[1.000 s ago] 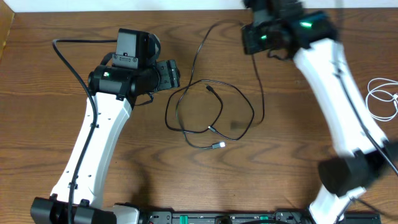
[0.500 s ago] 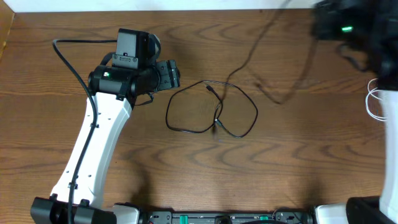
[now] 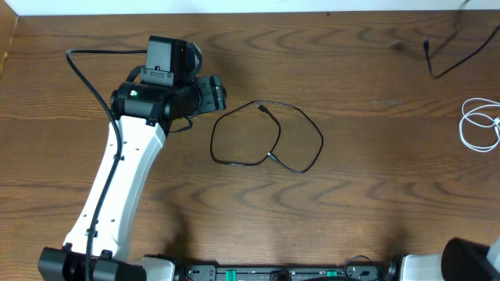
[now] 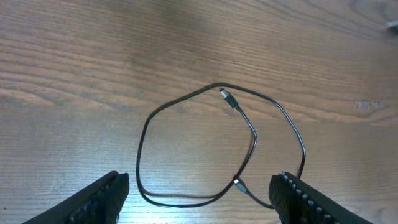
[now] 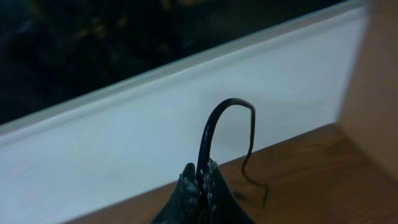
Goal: Untangle cables
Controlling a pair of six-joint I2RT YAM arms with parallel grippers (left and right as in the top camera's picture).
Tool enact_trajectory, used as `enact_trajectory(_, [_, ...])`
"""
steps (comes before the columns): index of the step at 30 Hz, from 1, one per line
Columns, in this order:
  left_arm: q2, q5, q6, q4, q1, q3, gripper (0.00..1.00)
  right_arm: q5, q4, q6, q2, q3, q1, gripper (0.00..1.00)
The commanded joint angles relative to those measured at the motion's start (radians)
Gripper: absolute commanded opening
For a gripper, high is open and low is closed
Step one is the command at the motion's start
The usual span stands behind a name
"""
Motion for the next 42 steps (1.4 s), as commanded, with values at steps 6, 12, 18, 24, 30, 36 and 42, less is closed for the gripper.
enact_trajectory(6, [0.002,-0.006,-0.001,-0.001,0.004,0.016,0.77,0.272,0.114,-0.006,0.269,0.01,-0.082,0.01])
enact_trajectory(12, [0.002,-0.006,-0.001,-0.001,0.004,0.016,0.77,0.273,0.144,0.081,0.426,0.009,-0.157,0.01])
enact_trajectory(18, [0.002,-0.006,-0.002,-0.001,0.004,0.016,0.77,0.265,0.202,0.125,0.566,0.009,-0.208,0.01])
enact_trajectory(24, [0.002,-0.006,-0.002,0.0,0.004,0.016,0.77,0.26,0.213,0.125,0.658,0.009,-0.218,0.21])
enact_trajectory(30, [0.002,-0.006,-0.002,0.0,0.003,0.016,0.77,0.15,0.15,0.125,0.688,0.01,-0.218,0.99])
enact_trajectory(36, [0.002,-0.006,-0.002,0.0,0.003,0.016,0.77,0.032,0.032,0.121,0.619,0.01,-0.205,0.99])
enact_trajectory(42, [0.002,-0.006,-0.001,0.0,0.003,0.016,0.77,-0.129,-0.124,0.015,0.504,0.01,-0.156,0.99])
